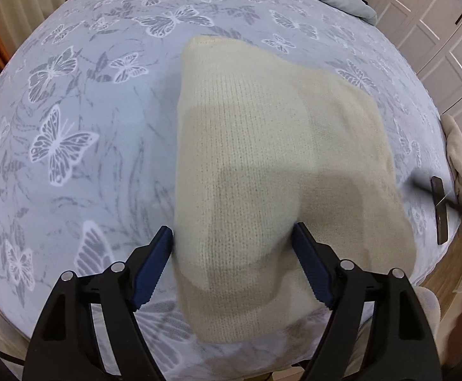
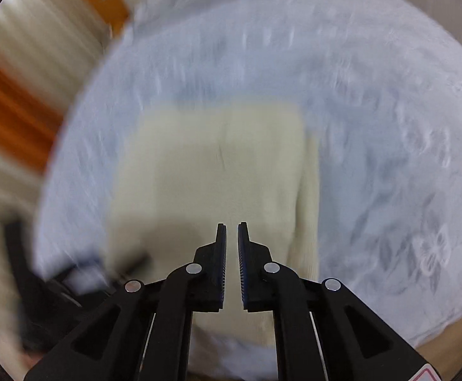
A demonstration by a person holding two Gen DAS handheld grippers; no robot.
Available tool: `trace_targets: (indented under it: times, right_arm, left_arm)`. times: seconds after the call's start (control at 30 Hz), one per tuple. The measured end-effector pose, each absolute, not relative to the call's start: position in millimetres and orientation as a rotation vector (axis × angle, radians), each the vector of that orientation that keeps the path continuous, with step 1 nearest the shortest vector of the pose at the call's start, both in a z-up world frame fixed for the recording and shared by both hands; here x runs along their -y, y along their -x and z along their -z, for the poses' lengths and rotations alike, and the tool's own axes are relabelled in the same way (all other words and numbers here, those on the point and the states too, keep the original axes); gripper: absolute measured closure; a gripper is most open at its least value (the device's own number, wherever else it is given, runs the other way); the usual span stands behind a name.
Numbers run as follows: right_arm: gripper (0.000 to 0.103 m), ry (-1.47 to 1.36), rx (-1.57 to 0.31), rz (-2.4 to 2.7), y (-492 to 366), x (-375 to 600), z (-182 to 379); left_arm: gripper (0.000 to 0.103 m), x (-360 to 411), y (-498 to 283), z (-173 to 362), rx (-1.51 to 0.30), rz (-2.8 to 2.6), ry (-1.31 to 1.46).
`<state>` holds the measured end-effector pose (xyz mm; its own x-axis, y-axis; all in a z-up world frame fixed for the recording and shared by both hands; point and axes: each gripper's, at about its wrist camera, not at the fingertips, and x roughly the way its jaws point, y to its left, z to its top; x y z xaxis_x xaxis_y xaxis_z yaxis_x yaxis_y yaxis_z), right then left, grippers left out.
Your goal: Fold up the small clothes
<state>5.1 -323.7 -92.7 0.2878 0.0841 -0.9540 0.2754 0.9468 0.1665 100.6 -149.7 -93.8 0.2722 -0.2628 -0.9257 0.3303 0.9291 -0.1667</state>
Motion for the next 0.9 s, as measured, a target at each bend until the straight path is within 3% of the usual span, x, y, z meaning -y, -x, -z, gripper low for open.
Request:
trace_targets:
  times: [0.2, 0.27, 0.3, 0.37, 0.47, 0.53, 0.57, 0.6, 0.67, 0.77, 0.9]
  right_arm:
    - [0.094, -0.333, -1.165, 0.11, 10.7, 308.0, 30.9]
    - [0.095, -0.245, -1.273, 0.123, 12.1, 298.4, 55.7]
    - [0.103, -0.227, -1.313, 0.132, 11.1, 297.8, 72.8]
    - [0.103, -0.289, -1.365, 0.136, 14.0, 301.3, 111.5]
    - [0.102, -0.392, -1.295, 0.144, 21.3, 306.5, 80.3]
    - [0.094, -0.431, -1.209, 0.144, 32.6, 314.2, 54.0]
    - [0.081, -0.431, -1.181, 0.154, 36.5, 319.1, 45.3]
    - [0.051, -0.427, -1.156, 0.172, 39.6, 325.0, 38.9]
    - [0.027, -0.441, -1.103, 0.214, 42.1, 342.8, 35.4]
    - [0.026, -0.522, -1.142, 0.214, 26.2, 374.2, 59.6]
    - [0.025, -0.646, -1.2, 0.186, 6.3, 386.1, 97.2]
  left_arm:
    - [0.029, 140.5, -90.4, 83.4, -1.221, 0.414, -0.064]
    - [0.028, 135.2, -86.8, 86.7, -1.229, 0.41, -0.075]
    - [0.027, 134.3, -86.5, 90.1, -1.234, 0.408, -0.08]
    - [0.025, 133.6, -85.8, 99.6, -1.254, 0.409, -0.083]
    - [0.025, 136.1, -84.0, 109.7, -1.282, 0.396, -0.108]
    - [0.027, 134.0, -83.1, 96.0, -1.271, 0.413, -0.079]
    - [0.027, 133.8, -83.2, 90.6, -1.268, 0.422, -0.069]
    - [0.027, 133.9, -84.1, 82.4, -1.26, 0.443, -0.038]
    - [0.025, 139.4, -89.6, 70.5, -1.246, 0.493, 0.021]
    - [0.012, 151.6, -106.0, 70.5, -1.248, 0.501, 0.061]
    - [0.01, 167.6, -135.3, 91.5, -1.275, 0.43, 0.015]
